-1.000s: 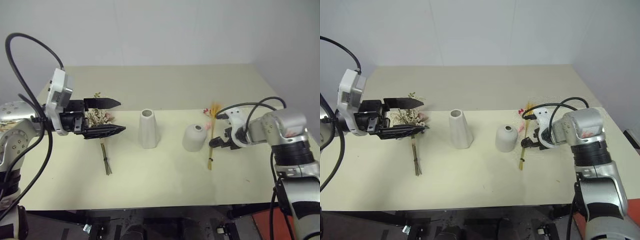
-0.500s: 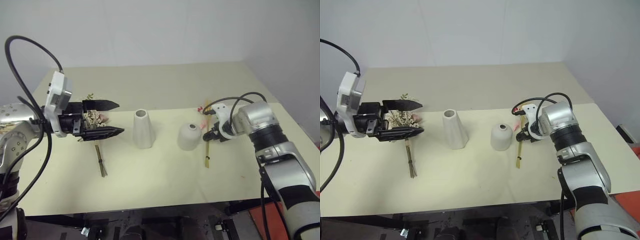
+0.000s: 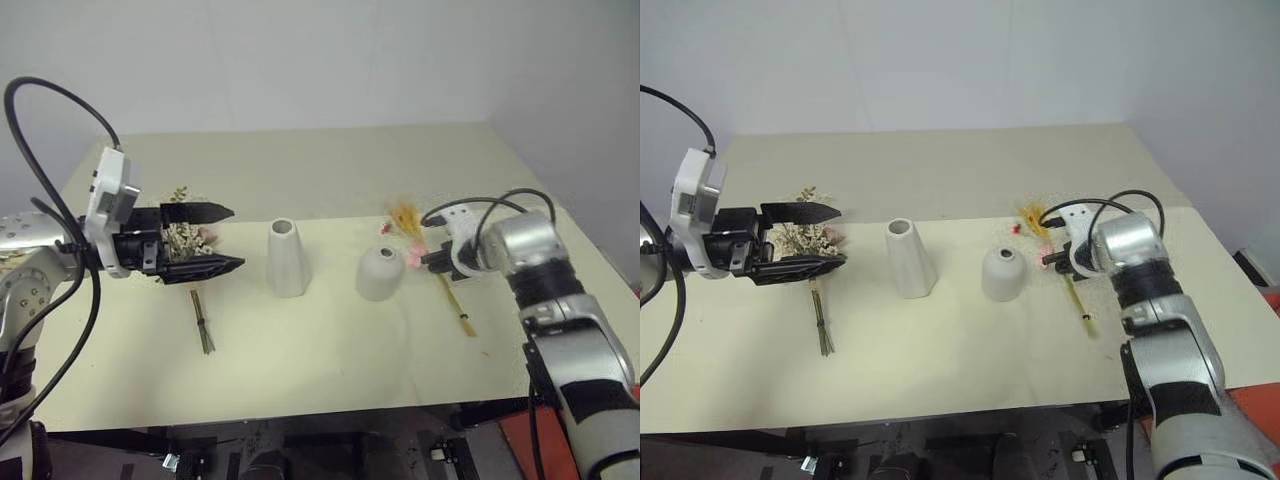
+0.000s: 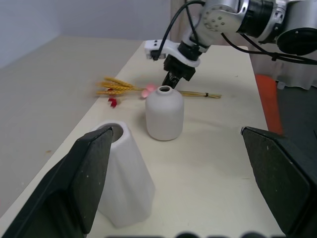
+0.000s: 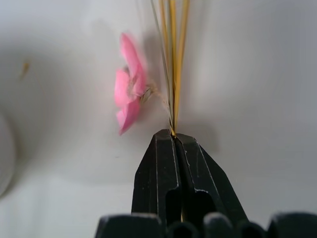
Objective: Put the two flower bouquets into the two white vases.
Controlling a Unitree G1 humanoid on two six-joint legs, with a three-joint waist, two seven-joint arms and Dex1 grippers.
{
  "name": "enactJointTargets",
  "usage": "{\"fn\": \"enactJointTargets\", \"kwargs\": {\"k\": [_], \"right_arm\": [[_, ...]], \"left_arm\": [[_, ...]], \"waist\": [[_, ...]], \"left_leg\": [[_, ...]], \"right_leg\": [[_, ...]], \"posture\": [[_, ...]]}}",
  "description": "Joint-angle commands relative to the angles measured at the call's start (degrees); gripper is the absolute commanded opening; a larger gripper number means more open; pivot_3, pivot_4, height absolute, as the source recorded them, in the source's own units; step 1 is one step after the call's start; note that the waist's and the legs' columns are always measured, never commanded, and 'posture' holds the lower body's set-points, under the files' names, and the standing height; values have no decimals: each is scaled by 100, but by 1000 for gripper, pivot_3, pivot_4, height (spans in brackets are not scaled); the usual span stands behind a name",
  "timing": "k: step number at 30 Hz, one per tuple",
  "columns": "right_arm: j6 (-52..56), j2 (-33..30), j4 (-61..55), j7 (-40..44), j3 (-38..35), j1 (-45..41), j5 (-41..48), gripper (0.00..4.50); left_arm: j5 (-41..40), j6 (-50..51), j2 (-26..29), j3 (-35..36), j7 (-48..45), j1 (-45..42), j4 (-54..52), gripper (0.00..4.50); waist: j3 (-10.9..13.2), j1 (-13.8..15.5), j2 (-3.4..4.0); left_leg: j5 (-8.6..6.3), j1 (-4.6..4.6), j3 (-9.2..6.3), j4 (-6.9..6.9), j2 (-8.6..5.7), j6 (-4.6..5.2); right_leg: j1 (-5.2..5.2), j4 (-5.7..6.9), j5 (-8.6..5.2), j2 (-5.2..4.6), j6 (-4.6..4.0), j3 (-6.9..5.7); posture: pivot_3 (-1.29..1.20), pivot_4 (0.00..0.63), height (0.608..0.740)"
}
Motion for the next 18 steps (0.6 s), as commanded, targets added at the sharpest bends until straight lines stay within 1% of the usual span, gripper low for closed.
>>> {"fn": "enactJointTargets", "kwargs": {"k": [1, 3, 5, 6, 8, 12, 18], "right_arm": [[-535, 103, -1620, -768, -1401, 541, 84, 15], [-897, 220, -2755, -875, -1941, 1105, 222, 15], [-1321, 299, -3545, -891, -2101, 1551, 245, 15], [-1531, 395, -3908, -895, -2219, 1707, 318, 15], [-1748, 686, -4596, -771, -2582, 1796, 787, 15], [-1967, 1112, -5322, -634, -2903, 1655, 1558, 15], [-2408, 1640, -5676, -851, -2719, 1434, 2011, 15]], "left_arm": [[-61, 50, 62, 7, -20, -214, -16, 4500], [-93, 120, 70, -44, -66, -244, 2, 4500], [-99, 138, 70, -85, -124, -259, 26, 4500], [-72, 132, 65, -128, -157, -283, 55, 4500], [7, 102, 36, -276, -250, -410, 190, 4500], [143, 22, 20, -515, -454, -629, 446, 4500], [275, -27, -24, -715, -702, -891, 629, 4500]], "waist": [[0, 32, 0], [0, 43, 0], [0, 57, 0], [0, 54, 0], [0, 40, 0], [0, 1, 0], [0, -11, 1]], "left_leg": [[0, -1, 1, 2, -1, 0], [0, -3, 1, 2, 0, -1], [0, -2, 2, 2, 2, 0], [0, -1, 2, 2, 2, 0], [0, 8, 5, 3, 3, -1], [3, 23, 9, 4, 6, -4], [3, 23, 8, 3, 6, -5]], "right_leg": [[-1, 1, 0, -1, 0, 1], [-4, 31, 1, 0, 1, 1], [-8, 43, 0, 2, 1, 2], [-8, 46, 0, 3, 2, 2], [-3, 47, 0, 4, 2, 4], [0, 43, 0, 9, 2, 12], [-1, 51, 0, 10, 1, 11]], "posture": [[0, 150, 740], [0, 150, 740], [0, 150, 740], [0, 150, 740], [0, 150, 740], [0, 150, 740], [0, 150, 740]]}}
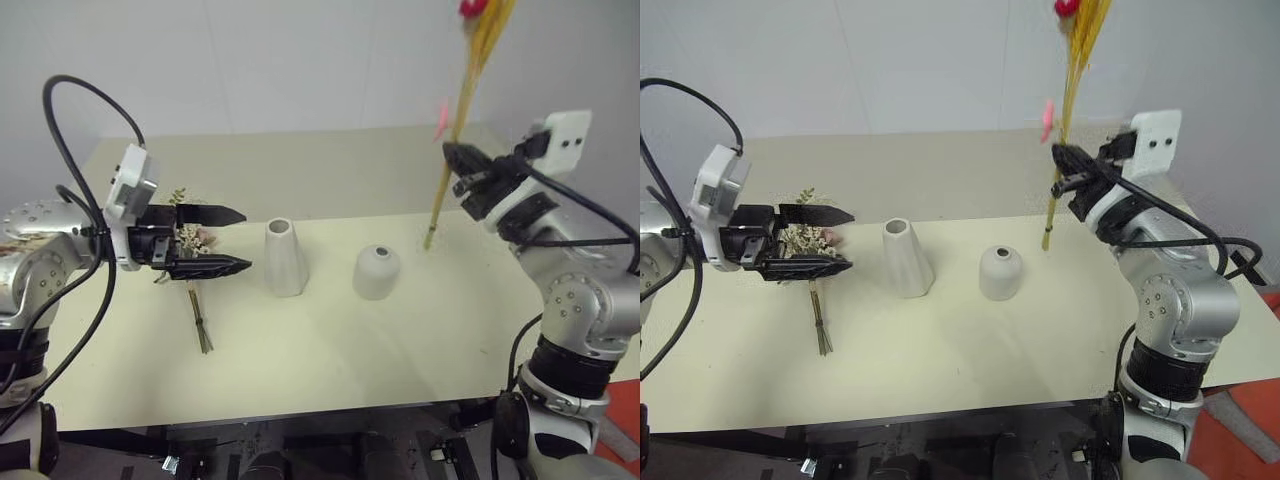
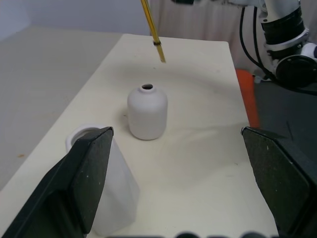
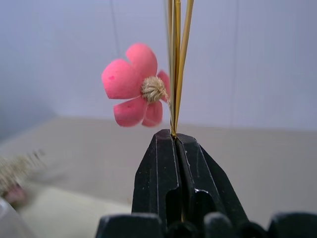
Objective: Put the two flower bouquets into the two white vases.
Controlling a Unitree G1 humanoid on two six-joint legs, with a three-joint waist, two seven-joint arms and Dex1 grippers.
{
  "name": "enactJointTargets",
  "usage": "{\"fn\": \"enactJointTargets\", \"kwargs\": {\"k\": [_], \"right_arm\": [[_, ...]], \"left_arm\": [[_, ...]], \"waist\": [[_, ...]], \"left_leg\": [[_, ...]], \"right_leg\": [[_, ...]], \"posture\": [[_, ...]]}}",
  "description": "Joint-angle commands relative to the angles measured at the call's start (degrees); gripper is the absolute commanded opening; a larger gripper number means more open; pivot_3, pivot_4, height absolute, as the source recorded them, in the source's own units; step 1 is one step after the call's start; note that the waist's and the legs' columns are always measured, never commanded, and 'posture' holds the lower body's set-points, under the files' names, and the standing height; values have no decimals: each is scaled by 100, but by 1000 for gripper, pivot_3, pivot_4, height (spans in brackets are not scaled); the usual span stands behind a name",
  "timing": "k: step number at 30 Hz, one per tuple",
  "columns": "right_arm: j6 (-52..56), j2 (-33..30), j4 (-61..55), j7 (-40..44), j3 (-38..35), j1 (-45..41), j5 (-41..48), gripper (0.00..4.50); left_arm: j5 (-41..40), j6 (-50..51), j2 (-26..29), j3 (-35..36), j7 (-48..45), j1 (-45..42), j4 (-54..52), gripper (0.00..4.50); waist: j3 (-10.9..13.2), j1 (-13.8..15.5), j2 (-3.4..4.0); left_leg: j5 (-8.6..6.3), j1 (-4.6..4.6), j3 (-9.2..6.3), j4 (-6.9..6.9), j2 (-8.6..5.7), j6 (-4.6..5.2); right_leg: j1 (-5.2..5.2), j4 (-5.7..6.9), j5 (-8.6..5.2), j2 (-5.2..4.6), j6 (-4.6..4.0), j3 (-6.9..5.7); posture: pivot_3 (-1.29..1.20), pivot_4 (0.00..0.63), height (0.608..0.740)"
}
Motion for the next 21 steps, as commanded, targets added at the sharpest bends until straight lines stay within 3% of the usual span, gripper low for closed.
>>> {"fn": "enactJointTargets", "kwargs": {"k": [1, 13, 21], "right_arm": [[-374, 169, -391, -105, 120, -132, 287, 15], [-1563, 364, -145, -20, 1129, 434, -233, 15], [-2208, 359, 183, -29, 1276, 689, -555, 15]], "left_arm": [[64, -127, 2, 13, -130, -204, 10, 4500], [193, -183, -91, -60, -216, -305, 109, 4500], [211, -190, -106, -39, -179, -315, 103, 4500]], "waist": [[0, 0, 0], [0, -2, 1], [0, -15, 1]], "left_leg": [[0, -1, -1, -1, 0, 0], [0, -2, -1, -1, -1, 0], [0, -2, -1, -1, -1, 0]], "right_leg": [[0, 3, 0, 0, 0, 0], [-2, 7, 0, 0, 0, -1], [-2, 7, 0, 0, 0, -2]], "posture": [[0, 150, 740], [0, 150, 740], [0, 150, 740]]}}
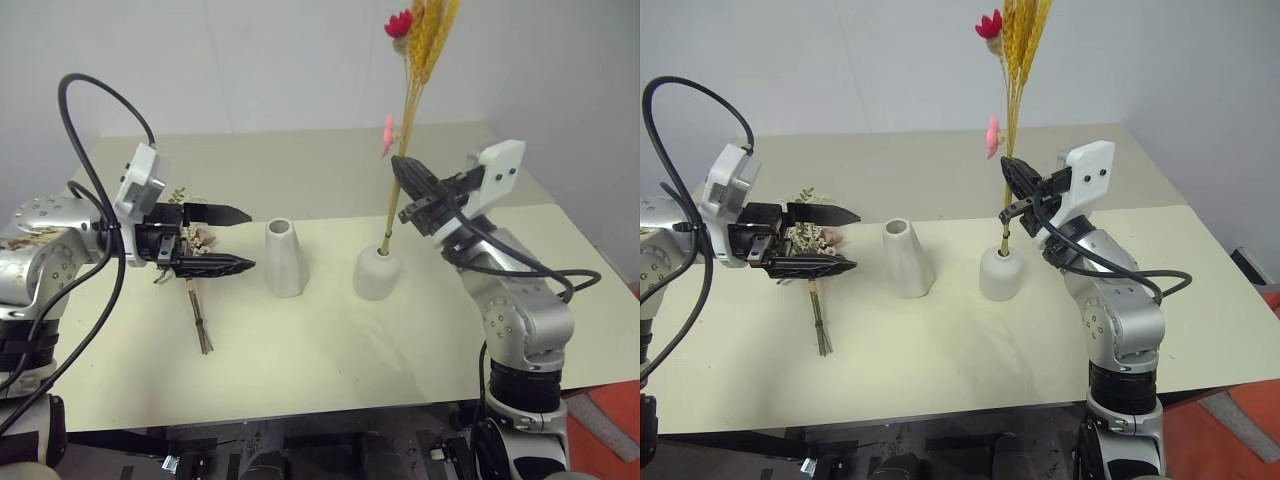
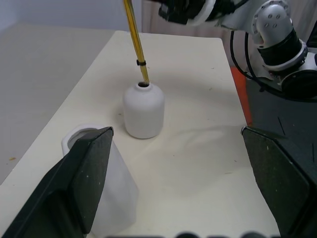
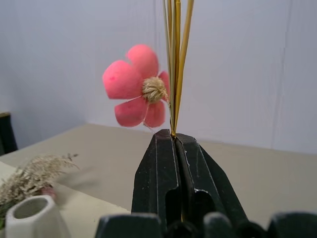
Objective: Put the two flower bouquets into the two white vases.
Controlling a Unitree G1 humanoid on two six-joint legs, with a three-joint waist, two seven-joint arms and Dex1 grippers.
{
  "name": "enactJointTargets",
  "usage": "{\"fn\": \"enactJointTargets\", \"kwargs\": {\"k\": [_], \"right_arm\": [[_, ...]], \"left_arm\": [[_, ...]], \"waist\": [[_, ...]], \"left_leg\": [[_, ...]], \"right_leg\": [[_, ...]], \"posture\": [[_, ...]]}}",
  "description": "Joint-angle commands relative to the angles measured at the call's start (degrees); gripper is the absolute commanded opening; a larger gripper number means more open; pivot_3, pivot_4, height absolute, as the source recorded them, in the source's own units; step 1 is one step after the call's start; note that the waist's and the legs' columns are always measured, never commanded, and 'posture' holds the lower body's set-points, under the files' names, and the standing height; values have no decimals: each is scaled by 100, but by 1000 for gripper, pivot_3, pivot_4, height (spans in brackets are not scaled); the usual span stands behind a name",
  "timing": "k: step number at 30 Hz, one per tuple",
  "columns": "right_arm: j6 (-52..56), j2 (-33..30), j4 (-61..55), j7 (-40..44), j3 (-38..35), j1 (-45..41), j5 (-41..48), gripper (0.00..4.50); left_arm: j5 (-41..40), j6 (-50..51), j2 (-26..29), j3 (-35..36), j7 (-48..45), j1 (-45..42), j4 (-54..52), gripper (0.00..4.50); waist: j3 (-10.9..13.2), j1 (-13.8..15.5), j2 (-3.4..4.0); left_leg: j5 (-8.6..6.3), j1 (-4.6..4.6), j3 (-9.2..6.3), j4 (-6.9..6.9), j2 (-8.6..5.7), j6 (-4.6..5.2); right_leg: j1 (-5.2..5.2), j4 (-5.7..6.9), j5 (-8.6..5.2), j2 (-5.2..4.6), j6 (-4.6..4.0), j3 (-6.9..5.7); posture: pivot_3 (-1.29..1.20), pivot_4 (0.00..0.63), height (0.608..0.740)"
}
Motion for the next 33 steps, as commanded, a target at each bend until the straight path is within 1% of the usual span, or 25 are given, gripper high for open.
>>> {"fn": "enactJointTargets", "kwargs": {"k": [1, 16, 27, 33], "right_arm": [[-360, -11, -69, -5, -40, -17, -55, 15], [-533, 22, 126, -6, 78, 143, -99, 15], [-693, -139, 174, -16, 155, -4, -282, 15], [-707, -175, 121, -28, 80, -131, -187, 15]], "left_arm": [[18, -85, 4, 110, -6, -96, -79, 4500], [-10, -60, 57, 196, 74, -12, -184, 4500], [-31, -61, 27, 213, 128, 24, -224, 4500], [-55, -61, -2, 224, 187, 42, -238, 4500]], "waist": [[0, -7, 0], [0, -8, 0], [0, -6, 0], [0, -10, 0]], "left_leg": [[0, 0, 0, 0, 0, 0], [0, 1, 0, 1, -1, 0], [0, 1, 0, 1, -1, 0], [0, 1, 0, 1, -1, 0]], "right_leg": [[0, 0, 0, 0, 0, 0], [2, 1, 0, -1, 0, 0], [2, 1, 0, -1, 0, 0], [2, 1, 0, 0, 0, 0]], "posture": [[0, 150, 740], [0, 150, 740], [0, 150, 740], [0, 150, 740]]}}
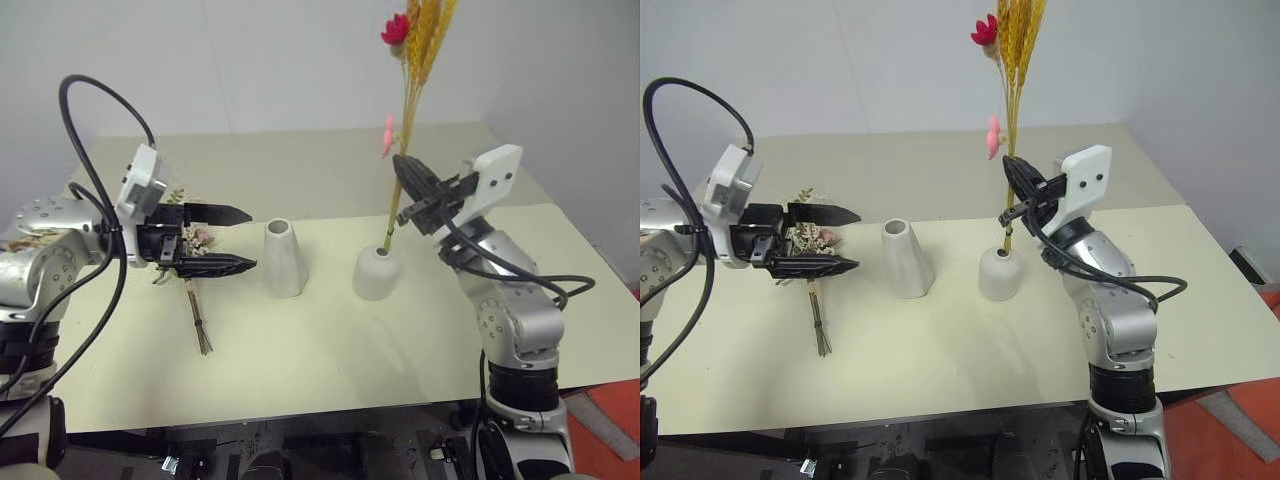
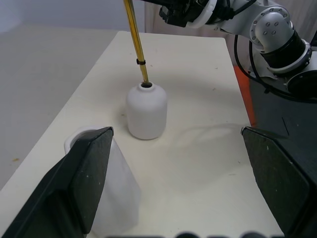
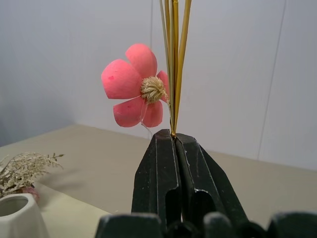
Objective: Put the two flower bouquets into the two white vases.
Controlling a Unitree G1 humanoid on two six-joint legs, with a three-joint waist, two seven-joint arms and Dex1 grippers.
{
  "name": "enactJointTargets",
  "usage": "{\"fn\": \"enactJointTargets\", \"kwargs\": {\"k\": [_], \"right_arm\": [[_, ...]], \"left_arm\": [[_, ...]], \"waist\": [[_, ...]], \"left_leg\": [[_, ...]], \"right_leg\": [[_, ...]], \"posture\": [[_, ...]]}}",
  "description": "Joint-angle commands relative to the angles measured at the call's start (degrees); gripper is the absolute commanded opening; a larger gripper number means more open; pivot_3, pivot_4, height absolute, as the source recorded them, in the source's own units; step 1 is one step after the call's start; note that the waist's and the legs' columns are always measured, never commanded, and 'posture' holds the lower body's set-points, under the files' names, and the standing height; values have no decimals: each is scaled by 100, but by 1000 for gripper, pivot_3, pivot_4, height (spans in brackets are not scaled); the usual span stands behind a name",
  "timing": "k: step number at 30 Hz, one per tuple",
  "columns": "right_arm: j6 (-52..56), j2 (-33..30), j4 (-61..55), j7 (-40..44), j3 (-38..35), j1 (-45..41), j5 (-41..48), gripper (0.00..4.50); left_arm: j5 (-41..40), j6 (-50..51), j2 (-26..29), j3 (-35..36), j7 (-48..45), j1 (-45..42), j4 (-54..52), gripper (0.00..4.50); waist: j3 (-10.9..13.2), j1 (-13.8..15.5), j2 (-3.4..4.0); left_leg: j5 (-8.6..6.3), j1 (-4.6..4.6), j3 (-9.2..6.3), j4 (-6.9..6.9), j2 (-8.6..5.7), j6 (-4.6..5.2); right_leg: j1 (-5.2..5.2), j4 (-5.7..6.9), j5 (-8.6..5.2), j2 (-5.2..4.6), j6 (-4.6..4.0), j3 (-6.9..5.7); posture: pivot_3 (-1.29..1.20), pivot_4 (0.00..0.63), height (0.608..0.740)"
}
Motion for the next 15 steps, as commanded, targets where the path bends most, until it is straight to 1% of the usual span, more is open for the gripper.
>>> {"fn": "enactJointTargets", "kwargs": {"k": [1, 15], "right_arm": [[-97, -24, -152, -27, -123, -185, 71, 15], [-56, 77, -146, -31, -30, -87, 142, 15]], "left_arm": [[-46, -63, -2, 208, 48, -50, -153, 4500], [-87, -19, 27, 265, 109, 20, -230, 4500]], "waist": [[0, -1, 0], [0, -1, 0]], "left_leg": [[0, 0, 0, 0, 0, 0], [0, 0, 0, 0, 0, 0]], "right_leg": [[0, 0, 0, 0, 0, 0], [0, 0, 0, 0, 0, 0]], "posture": [[0, 150, 740], [0, 150, 740]]}}
